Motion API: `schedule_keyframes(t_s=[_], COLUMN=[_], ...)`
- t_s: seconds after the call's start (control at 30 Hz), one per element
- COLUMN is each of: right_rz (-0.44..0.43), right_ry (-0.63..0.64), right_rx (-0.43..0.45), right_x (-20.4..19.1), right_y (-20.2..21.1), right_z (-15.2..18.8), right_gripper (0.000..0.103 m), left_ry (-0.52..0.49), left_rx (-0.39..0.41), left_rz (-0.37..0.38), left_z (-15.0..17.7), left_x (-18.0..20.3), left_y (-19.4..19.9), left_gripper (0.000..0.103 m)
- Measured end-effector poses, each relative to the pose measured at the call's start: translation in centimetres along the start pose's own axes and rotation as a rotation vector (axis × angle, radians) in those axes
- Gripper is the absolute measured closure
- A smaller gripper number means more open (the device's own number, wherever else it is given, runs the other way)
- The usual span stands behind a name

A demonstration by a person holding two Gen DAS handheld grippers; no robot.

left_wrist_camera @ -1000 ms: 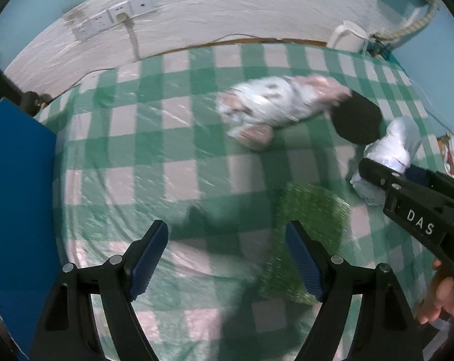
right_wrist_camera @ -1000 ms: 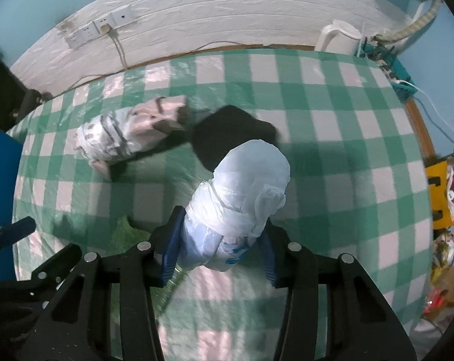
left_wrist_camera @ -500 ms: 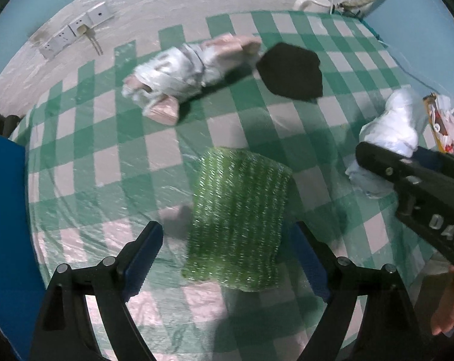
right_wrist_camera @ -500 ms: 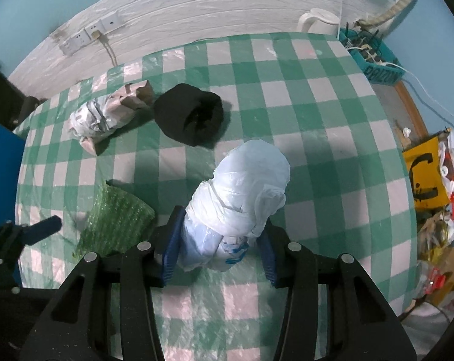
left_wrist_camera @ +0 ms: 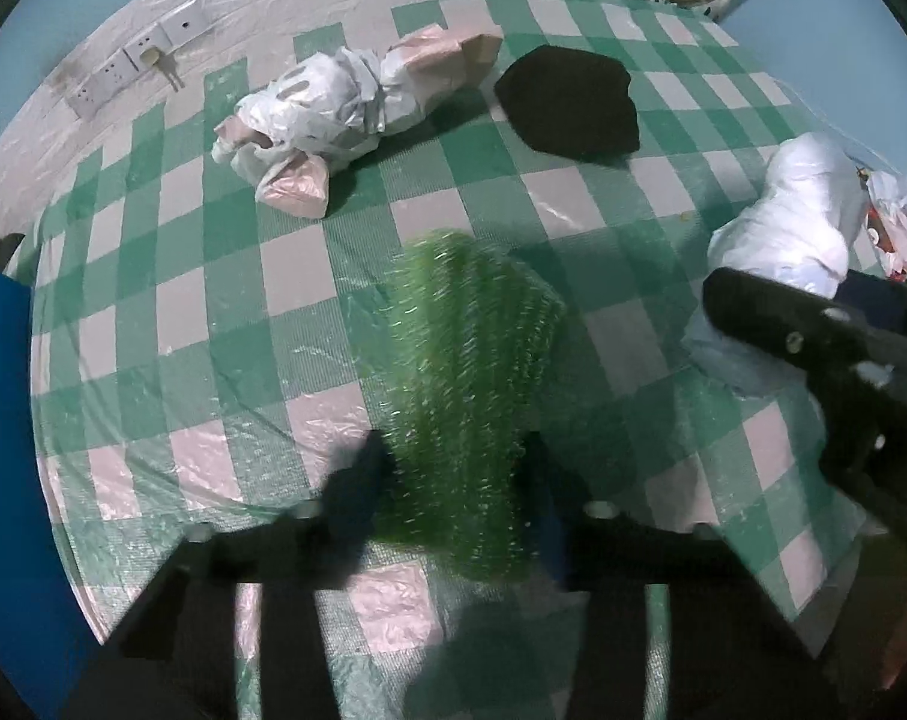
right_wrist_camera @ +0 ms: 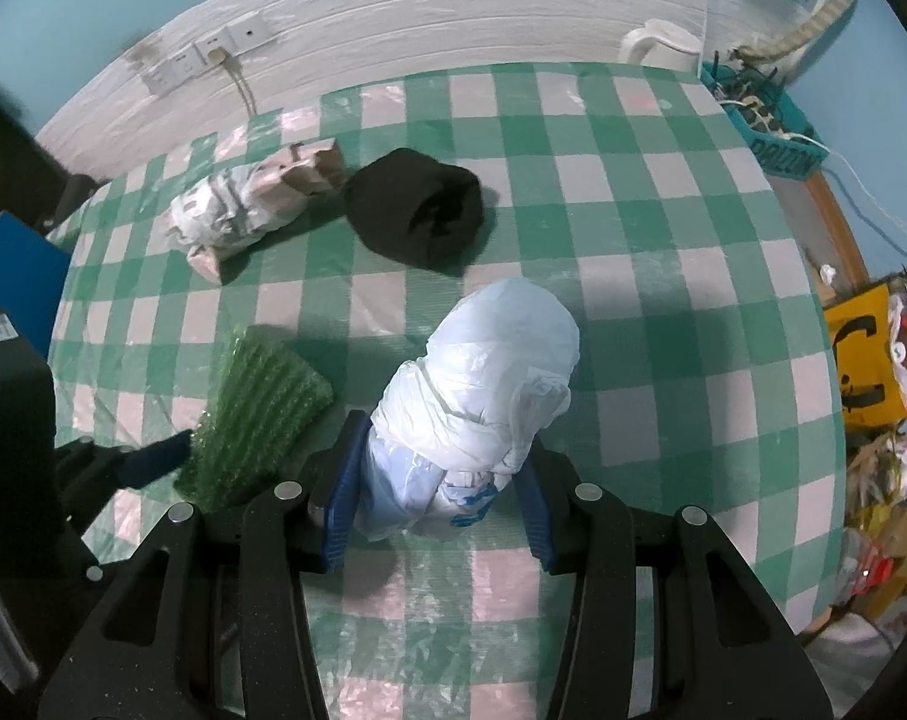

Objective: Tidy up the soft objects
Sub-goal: 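Grasp the green mesh sleeve with the left gripper while the right holds the white bundle, then carry the green mesh sleeve and white bundle with both grippers over the box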

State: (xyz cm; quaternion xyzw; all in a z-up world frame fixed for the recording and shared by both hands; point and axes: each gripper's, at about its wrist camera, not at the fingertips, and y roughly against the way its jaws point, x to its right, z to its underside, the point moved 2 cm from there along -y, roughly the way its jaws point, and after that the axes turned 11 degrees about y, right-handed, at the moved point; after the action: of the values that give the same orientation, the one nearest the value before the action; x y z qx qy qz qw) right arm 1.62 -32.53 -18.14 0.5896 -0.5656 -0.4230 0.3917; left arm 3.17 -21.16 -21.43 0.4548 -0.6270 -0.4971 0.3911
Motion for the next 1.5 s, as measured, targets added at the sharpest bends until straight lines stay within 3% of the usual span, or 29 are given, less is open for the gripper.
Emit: schedule_keyframes(t_s=[0.17, 1.03, 1.5], right_rz=[0.002, -0.003, -0.007], right_ry=[0.029, 0.162, 0.272], right_rx=[0.001, 0.115, 0.157], right_x=[-0.5, -4.7, -8.9], right_y=[0.1, 6.0, 9.0], right_z=[0.0, -1.0, -1.2], right_gripper=[0.057, 0.057, 0.057], left_ry=[0.012, 0.032, 0.087], left_rx=[0.015, 0.199, 0.237], left_rz=[-0.005, -0.059, -0.085], left_z=[-0.4, -0.1, 0.6], left_x=[-0.2, -4.4, -7.7], left_y=[0.5, 8.7, 11.5], left_gripper=[0.079, 0.079, 0.079])
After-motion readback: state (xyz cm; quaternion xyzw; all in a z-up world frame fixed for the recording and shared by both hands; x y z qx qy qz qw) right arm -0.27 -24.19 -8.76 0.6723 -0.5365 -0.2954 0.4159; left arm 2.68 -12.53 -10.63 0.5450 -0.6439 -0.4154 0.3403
